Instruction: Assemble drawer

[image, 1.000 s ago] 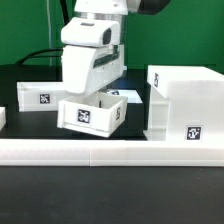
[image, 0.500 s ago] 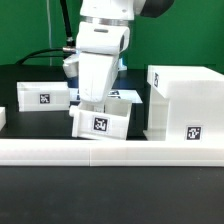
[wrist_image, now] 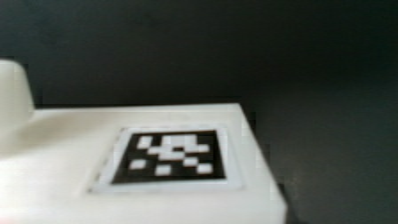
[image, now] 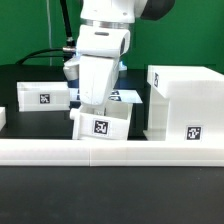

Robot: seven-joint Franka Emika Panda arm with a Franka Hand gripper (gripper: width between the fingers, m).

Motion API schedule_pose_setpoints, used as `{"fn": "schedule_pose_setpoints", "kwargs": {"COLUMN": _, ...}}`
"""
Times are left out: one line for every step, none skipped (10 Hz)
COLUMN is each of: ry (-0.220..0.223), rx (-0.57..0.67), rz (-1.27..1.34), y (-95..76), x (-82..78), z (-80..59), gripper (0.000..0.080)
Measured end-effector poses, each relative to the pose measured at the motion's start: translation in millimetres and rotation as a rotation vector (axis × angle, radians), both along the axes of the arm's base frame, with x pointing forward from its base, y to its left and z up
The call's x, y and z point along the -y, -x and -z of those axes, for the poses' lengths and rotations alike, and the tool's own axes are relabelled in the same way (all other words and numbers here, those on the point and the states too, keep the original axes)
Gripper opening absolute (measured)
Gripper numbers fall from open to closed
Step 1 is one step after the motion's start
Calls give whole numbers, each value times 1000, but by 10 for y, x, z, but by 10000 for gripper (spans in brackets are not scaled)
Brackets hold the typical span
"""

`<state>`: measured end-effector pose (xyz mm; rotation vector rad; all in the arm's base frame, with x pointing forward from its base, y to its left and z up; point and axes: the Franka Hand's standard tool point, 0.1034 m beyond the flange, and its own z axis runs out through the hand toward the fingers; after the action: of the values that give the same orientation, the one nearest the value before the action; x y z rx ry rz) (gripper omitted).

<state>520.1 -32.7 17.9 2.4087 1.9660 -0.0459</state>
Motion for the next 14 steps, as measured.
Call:
{"fn": "schedule_pose_setpoints", "kwargs": {"ry": 1, "rx": 2, "rz": 6, "y": -9, "x": 24, "z": -4, "gripper": 41}}
{"fn": "schedule_pose_setpoints", "kwargs": {"ry": 0, "rx": 2, "rz": 5, "y": -12, "x": -6, "z": -1, "gripper": 41}}
{"fn": "schedule_pose_setpoints", "kwargs": {"ry": -6, "rx": 3, "rz": -32, "y": -15, "x": 17, "z": -1, "gripper": 41}}
{"fn": "schedule_pose_setpoints", "kwargs": {"ry": -28, "rx": 7, "rz": -50, "y": -11, "x": 165, "z": -3, "gripper": 41}}
{"fn": "schedule_pose_setpoints", "kwargs": {"ry": -52, "rx": 9, "rz": -52, "y": 2, "x": 276, "z": 1, "gripper": 41}}
{"fn": "schedule_pose_setpoints", "kwargs": {"ry": -62, "rx": 7, "rz": -47, "y": 8, "x": 269, "z": 12, "gripper": 41}}
{"fn": "schedule_pose_setpoints", "kwargs": {"ry": -61, "rx": 3, "rz": -51, "y": 8, "x": 221, "z": 27, "gripper": 41}}
{"fn": "schedule_pose_setpoints", "kwargs": {"ry": -58, "rx": -1, "rz": -50, "y": -8, "x": 154, "z": 44, "gripper": 41}}
{"fn": "schedule_pose_setpoints", "kwargs": {"ry": -57, "rx": 0, "rz": -61, "y": -37, "x": 101, "z": 53, "gripper": 41}}
{"fn": "schedule_pose_setpoints", "kwargs": {"ry": -57, "rx": -1, "rz": -60, "y": -31, "x": 108, "z": 57, "gripper": 41}}
{"fn": "schedule_pose_setpoints", "kwargs": {"ry": -57, "rx": -2, "rz": -58, "y": -25, "x": 115, "z": 60, "gripper": 41}}
{"fn": "schedule_pose_setpoints", "kwargs": {"ry": -53, "rx": -10, "rz": -75, "y": -31, "x": 96, "z": 66, "gripper": 41}}
{"fn": "schedule_pose_setpoints", "kwargs": {"ry": -42, "rx": -25, "rz": -116, "y": -78, "x": 43, "z": 76, "gripper": 41}}
{"fn": "schedule_pose_setpoints", "kwargs": {"ry": -42, "rx": -18, "rz": -125, "y": -133, "x": 4, "z": 75, "gripper": 41}}
